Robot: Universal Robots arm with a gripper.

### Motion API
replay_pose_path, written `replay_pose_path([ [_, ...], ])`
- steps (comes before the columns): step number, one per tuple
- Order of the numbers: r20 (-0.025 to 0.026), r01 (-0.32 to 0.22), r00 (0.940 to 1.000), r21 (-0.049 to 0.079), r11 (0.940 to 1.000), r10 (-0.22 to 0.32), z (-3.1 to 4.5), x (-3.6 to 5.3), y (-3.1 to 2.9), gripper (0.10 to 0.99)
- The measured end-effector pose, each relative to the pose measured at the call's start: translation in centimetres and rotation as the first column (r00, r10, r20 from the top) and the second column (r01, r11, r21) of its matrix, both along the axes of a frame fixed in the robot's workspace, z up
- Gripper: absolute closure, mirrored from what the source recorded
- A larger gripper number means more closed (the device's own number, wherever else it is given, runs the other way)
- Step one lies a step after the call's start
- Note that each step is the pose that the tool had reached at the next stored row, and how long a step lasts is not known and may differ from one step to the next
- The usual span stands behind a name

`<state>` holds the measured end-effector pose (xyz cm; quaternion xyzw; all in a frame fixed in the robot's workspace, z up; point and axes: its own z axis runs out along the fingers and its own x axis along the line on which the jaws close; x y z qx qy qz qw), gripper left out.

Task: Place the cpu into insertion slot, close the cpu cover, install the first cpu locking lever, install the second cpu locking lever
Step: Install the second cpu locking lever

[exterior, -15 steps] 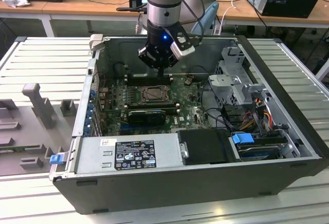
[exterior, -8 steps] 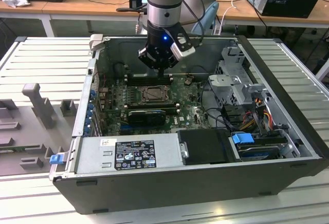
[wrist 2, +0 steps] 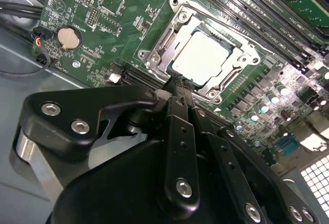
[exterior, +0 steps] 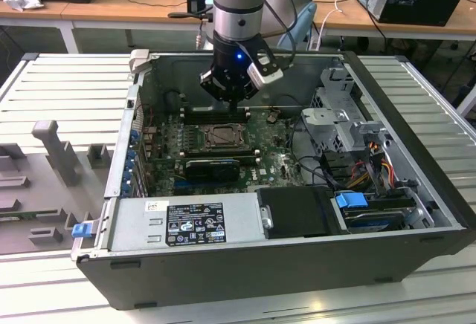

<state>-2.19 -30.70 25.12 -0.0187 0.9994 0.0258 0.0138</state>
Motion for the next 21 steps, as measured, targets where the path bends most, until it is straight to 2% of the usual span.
replay_pose_path([
  [7, 0.0000, 0.000, 1.0000, 0.000, 1.0000, 0.000, -0.01, 0.00, -0.32, 0.980],
  [12, 0.0000, 0.000, 1.0000, 0.000, 1.0000, 0.000, -0.04, 0.00, -0.98, 0.980],
  [19, -0.0001, 0.000, 1.0000, 0.000, 1.0000, 0.000, -0.02, 0.00, -1.24, 0.980],
  [21, 0.0000, 0.000, 1.0000, 0.000, 1.0000, 0.000, 0.25, 0.00, -1.24, 0.980],
])
